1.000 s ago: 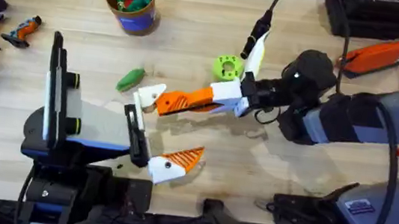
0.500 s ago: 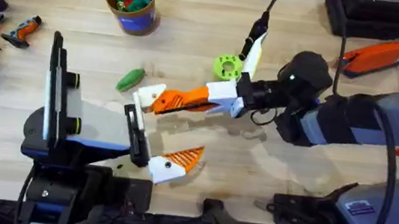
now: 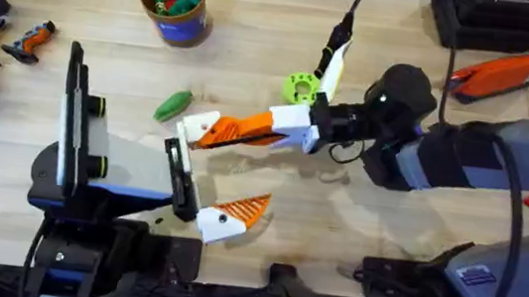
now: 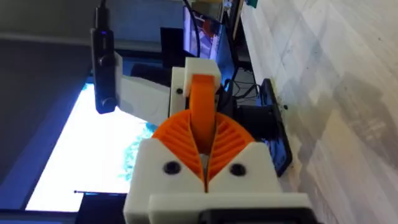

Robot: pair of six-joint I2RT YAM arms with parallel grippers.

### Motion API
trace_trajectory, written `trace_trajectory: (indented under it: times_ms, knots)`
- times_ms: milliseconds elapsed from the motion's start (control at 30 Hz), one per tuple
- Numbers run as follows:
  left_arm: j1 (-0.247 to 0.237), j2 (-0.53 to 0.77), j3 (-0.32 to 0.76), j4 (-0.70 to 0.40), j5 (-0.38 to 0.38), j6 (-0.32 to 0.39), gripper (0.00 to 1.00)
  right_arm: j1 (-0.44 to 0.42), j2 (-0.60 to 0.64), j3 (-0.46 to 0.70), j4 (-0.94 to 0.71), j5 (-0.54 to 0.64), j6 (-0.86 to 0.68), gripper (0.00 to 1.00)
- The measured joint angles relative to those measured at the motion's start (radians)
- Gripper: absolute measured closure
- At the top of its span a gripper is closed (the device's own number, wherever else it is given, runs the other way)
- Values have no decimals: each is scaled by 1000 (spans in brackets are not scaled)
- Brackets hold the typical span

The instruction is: Pick up the gripper from the table and insert it into the empty holder that is missing its gripper. Then pick up a screw, insert it into the mounting hole, and use the screwdriver to tighten it. Finally, clean up the table by picking up the vegetable and placing it into the bucket.

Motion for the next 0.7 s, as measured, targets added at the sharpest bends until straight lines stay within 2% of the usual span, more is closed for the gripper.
trace_trajectory:
  times_ms: [233,700]
  knots:
    - [2,0,0,1,-8,-3,15,21,55,60,3,-8,1,991]
    - [2,0,0,2,-15,-5,15,25,62,89,-42,-13,15,992]
